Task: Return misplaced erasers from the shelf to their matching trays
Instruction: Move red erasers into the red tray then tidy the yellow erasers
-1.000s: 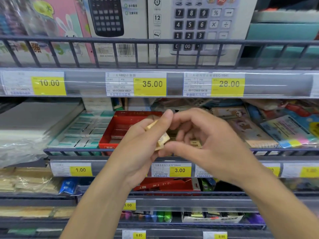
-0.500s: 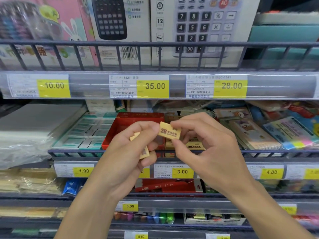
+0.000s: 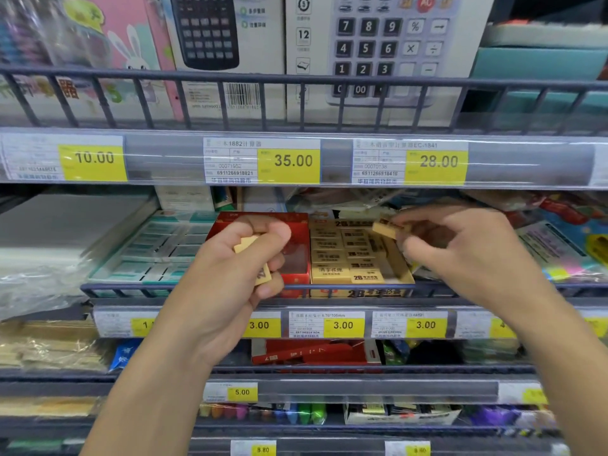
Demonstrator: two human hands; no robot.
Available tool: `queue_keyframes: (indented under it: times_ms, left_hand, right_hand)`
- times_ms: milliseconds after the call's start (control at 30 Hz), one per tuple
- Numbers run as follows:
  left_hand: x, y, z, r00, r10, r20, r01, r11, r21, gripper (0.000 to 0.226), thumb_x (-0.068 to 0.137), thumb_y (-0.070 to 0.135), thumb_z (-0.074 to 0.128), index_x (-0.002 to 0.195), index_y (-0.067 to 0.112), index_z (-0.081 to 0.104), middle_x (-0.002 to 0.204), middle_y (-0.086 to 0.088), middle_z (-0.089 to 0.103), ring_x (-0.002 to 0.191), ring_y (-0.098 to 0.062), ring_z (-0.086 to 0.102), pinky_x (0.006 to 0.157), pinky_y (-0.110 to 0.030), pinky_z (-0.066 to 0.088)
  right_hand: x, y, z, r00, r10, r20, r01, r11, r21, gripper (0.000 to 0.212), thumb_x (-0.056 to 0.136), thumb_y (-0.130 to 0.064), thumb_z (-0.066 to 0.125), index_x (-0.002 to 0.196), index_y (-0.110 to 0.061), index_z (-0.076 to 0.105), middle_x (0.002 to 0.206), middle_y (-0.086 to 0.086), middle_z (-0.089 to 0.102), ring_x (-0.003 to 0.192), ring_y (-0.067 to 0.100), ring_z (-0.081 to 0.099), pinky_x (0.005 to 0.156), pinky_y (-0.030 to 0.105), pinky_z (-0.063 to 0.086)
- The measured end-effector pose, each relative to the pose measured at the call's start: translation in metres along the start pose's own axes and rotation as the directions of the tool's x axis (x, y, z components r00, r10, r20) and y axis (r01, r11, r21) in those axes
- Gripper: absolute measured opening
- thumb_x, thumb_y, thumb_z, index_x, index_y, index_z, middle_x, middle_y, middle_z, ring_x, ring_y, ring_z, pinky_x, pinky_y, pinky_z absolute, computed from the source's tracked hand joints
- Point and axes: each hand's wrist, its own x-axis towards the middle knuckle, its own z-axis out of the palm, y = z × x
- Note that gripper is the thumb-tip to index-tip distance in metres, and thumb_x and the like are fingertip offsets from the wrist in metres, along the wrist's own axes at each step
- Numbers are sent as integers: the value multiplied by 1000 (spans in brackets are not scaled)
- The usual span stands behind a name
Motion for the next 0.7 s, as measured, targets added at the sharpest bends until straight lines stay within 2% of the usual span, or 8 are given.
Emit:
queue_keyframes:
  times_ms: [67, 133, 233, 300, 433, 500, 567, 700]
  left_hand:
    - [2, 2, -1, 1000, 6, -16, -6, 1000, 14, 5, 72, 29, 82, 75, 25, 80, 69, 5, 60, 61, -7, 51, 44, -18, 39]
    - [3, 3, 0, 1000, -3, -18, 3, 1000, 27, 2, 74, 27, 82, 76, 25, 81, 67, 4, 59, 60, -7, 51, 45, -19, 42]
    - [6, 3, 2, 1000, -15, -2, 15, 1000, 11, 19, 89, 5, 75, 76, 18, 77, 69, 1, 61, 59, -8, 52, 46, -19, 43]
    - [6, 3, 3, 1000, -14, 3, 14, 999, -35, 23, 87, -8, 67, 80, 13, 72, 70, 0, 62, 59, -9, 51, 46, -21, 42]
    - [7, 2, 3, 1000, -3, 25, 5, 995, -96, 25, 82, -11, 62, 79, 12, 72, 70, -1, 59, 60, -12, 51, 46, -23, 42]
    - [6, 2, 2, 999, -9, 30, 12, 995, -96, 31, 87, -13, 59, 77, 13, 73, 71, -1, 59, 60, -12, 52, 47, -23, 43]
    - [5, 3, 2, 999, -16, 37, 20, 995, -96, 31, 88, -12, 59, 80, 13, 73, 72, -2, 59, 59, -12, 52, 47, -23, 44]
    - [3, 4, 2, 999, -26, 35, 28, 997, -75, 23, 90, -11, 60, 89, 10, 70, 73, -4, 60, 59, -11, 53, 49, -22, 45]
  right_hand:
    - [5, 9, -5, 993, 69, 94, -62, 996, -67, 18, 82, -29, 72, 92, -45, 72, 52, -32, 59, 55, -16, 55, 44, 3, 36]
    - [8, 11, -5, 984, 93, 148, -71, 986, -149, 16, 82, -35, 72, 88, -50, 70, 60, -30, 61, 61, -22, 53, 50, -1, 36]
    - [13, 11, 2, 962, 141, 232, -70, 954, -291, 12, 84, -43, 68, 94, -49, 72, 77, -27, 63, 66, -9, 57, 55, 8, 41]
    - [15, 13, 9, 948, 154, 277, -46, 932, -361, 17, 88, -44, 65, 102, -45, 73, 89, -17, 68, 74, 1, 59, 66, 20, 46]
    - [25, 14, 19, 960, 89, 265, 34, 903, -428, 21, 92, -43, 63, 109, -38, 74, 110, -6, 68, 91, 16, 58, 79, 27, 48]
    - [35, 15, 23, 952, 112, 286, 53, 858, -510, 26, 96, -45, 59, 117, -37, 72, 121, -1, 63, 107, 22, 57, 90, 28, 48]
    - [44, 14, 26, 936, 167, 311, 30, 840, -541, 30, 97, -48, 55, 122, -37, 69, 127, 0, 61, 117, 24, 55, 91, 27, 43]
    - [55, 16, 32, 917, 219, 335, -29, 872, -489, 32, 97, -51, 55, 123, -38, 69, 126, -1, 61, 114, 24, 56, 90, 29, 47]
